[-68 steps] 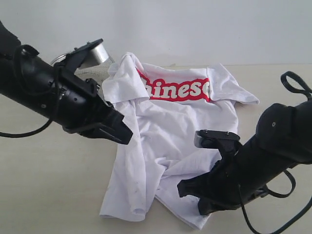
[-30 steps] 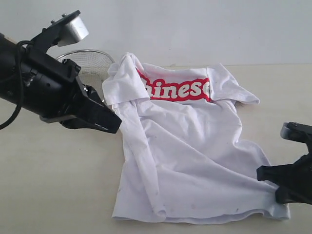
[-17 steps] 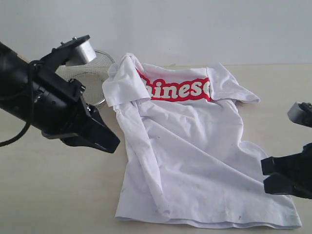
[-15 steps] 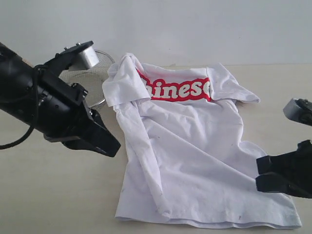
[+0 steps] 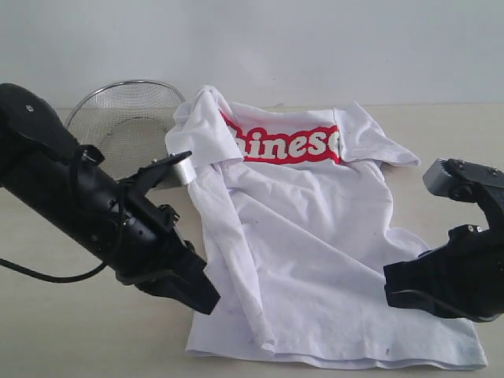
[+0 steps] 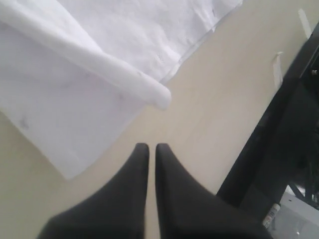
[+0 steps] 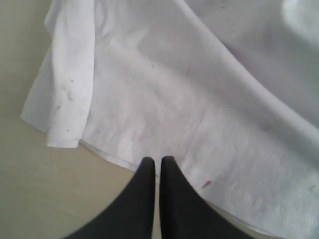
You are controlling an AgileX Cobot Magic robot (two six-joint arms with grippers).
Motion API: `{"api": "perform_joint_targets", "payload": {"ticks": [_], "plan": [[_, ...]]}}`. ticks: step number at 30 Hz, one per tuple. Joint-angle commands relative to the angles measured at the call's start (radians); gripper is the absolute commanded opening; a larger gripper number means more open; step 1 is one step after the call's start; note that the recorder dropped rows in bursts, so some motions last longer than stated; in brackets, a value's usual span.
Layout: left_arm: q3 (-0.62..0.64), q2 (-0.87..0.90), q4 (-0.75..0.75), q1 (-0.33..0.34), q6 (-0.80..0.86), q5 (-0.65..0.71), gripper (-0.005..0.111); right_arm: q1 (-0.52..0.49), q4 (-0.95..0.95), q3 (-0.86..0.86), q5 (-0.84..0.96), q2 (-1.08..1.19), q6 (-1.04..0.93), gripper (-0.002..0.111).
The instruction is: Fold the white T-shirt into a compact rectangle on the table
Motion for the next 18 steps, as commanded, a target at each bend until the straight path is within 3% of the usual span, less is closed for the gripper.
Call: {"api": "perform_joint_targets", "payload": {"ticks": [1, 5, 9, 12, 15, 18], "plan": [[0.004, 0.040, -0.127, -0.004, 0.100, 0.003, 0.005, 0.004, 0.004, -0.001, 0.005, -0.005, -0.009, 0.000], [0.004, 0.052, -0.222, -0.004, 0.175, 0.006, 0.005, 0.004, 0.004, -0.001, 0.007, -0.005, -0.009, 0.003], [0.004, 0.055, -0.223, -0.004, 0.186, 0.006, 0.006, 0.004, 0.011, -0.001, 0.013, -0.005, -0.009, 0.019], [0.004, 0.055, -0.220, -0.004, 0.186, 0.024, 0.022, 0.004, 0.025, -0.001, 0.013, -0.005, -0.009, 0.030], [0.004, 0.055, -0.208, -0.004, 0.115, 0.019, 0.047, 0.004, 0.032, -0.001, 0.013, -0.005, -0.009, 0.031], [0.004, 0.055, -0.156, -0.004, -0.010, -0.025, 0.052, 0.004, 0.032, -0.001, 0.013, -0.005, -0.009, 0.031]]}}
